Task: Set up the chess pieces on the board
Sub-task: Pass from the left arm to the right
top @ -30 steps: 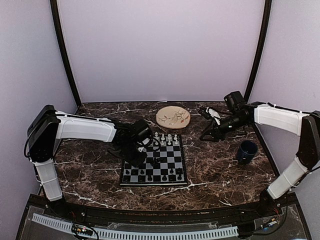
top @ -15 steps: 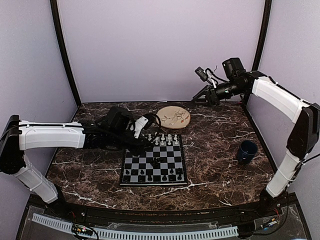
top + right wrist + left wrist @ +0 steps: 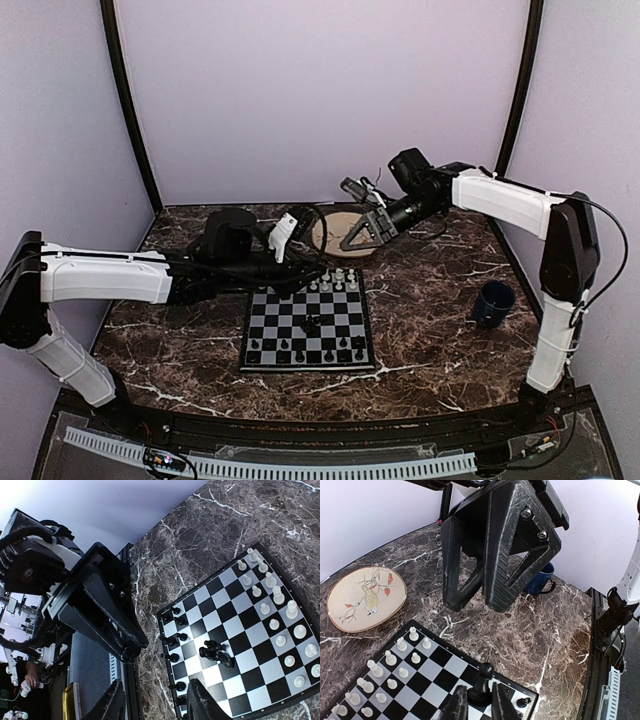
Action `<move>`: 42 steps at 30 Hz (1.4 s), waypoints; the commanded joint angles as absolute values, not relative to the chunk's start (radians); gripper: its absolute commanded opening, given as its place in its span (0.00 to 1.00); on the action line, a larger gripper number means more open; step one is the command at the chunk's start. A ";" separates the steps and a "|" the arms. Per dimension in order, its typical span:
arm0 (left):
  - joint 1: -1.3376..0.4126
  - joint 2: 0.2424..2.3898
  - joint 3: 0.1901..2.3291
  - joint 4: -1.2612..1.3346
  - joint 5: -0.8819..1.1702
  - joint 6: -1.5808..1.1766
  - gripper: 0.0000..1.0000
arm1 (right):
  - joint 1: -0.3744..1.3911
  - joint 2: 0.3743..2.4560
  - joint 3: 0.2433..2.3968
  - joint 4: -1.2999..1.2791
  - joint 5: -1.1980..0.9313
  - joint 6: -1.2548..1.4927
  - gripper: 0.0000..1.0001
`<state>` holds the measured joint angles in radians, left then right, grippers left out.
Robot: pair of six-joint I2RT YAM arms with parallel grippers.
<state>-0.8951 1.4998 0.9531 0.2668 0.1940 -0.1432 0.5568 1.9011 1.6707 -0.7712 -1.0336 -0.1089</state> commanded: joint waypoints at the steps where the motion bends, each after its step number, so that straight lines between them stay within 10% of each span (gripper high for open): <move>1: -0.900 1.505 0.957 0.319 0.206 -0.151 0.10 | 0.578 1.910 1.671 -0.696 -1.120 -0.012 0.43; 20: -0.900 1.498 0.954 0.314 0.195 -0.148 0.10 | 0.671 1.920 1.670 -0.700 -1.032 -0.031 0.35; 42: -0.900 1.501 0.956 0.284 0.170 -0.150 0.20 | 0.692 1.927 1.685 -0.717 -1.008 -0.066 0.01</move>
<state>-0.8959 1.5074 0.9527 0.2882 0.1936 -0.1440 0.6754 1.9160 1.6695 -0.7044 -1.0096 -0.0463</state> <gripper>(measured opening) 0.152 0.059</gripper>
